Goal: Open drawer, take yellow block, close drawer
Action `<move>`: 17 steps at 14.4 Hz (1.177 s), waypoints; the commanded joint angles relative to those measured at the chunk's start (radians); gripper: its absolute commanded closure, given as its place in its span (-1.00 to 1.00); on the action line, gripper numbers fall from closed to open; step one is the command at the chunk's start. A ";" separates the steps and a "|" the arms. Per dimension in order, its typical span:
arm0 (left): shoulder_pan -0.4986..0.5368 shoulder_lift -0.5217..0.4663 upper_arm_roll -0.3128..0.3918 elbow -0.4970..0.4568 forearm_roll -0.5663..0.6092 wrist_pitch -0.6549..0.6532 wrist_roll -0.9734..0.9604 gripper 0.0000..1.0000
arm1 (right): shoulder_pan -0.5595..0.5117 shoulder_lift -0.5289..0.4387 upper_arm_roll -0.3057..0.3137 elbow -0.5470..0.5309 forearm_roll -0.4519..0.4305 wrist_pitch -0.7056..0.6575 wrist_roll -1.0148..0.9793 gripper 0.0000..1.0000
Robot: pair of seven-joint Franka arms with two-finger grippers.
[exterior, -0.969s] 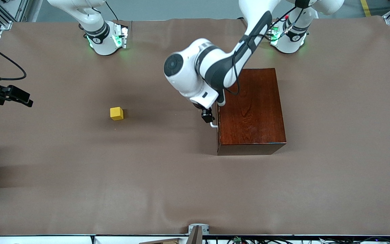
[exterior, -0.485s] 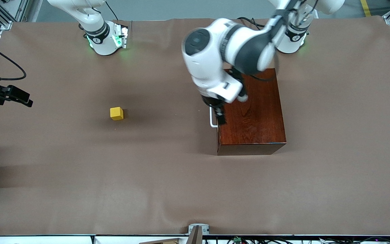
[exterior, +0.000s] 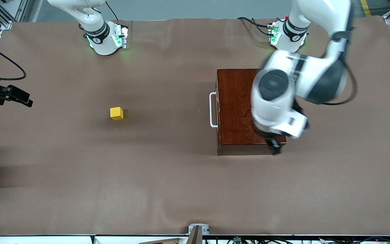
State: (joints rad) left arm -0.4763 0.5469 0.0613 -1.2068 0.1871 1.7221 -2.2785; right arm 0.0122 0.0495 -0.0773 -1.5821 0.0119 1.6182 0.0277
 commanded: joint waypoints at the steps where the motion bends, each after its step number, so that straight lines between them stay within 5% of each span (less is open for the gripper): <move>1: 0.108 -0.050 -0.015 -0.022 -0.075 0.005 0.144 -1.00 | -0.005 -0.010 0.002 -0.004 0.011 -0.004 0.006 -1.00; 7: 0.257 -0.140 -0.017 -0.111 -0.143 -0.019 0.433 -1.00 | -0.005 -0.010 0.002 -0.004 0.011 -0.006 0.006 -1.00; 17: 0.429 -0.533 -0.015 -0.559 -0.281 -0.004 1.055 -1.00 | 0.000 -0.010 0.005 -0.006 0.011 -0.007 0.006 -1.00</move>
State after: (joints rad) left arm -0.0711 0.1077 0.0561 -1.6500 -0.0649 1.6968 -1.3414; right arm 0.0133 0.0496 -0.0738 -1.5830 0.0124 1.6174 0.0277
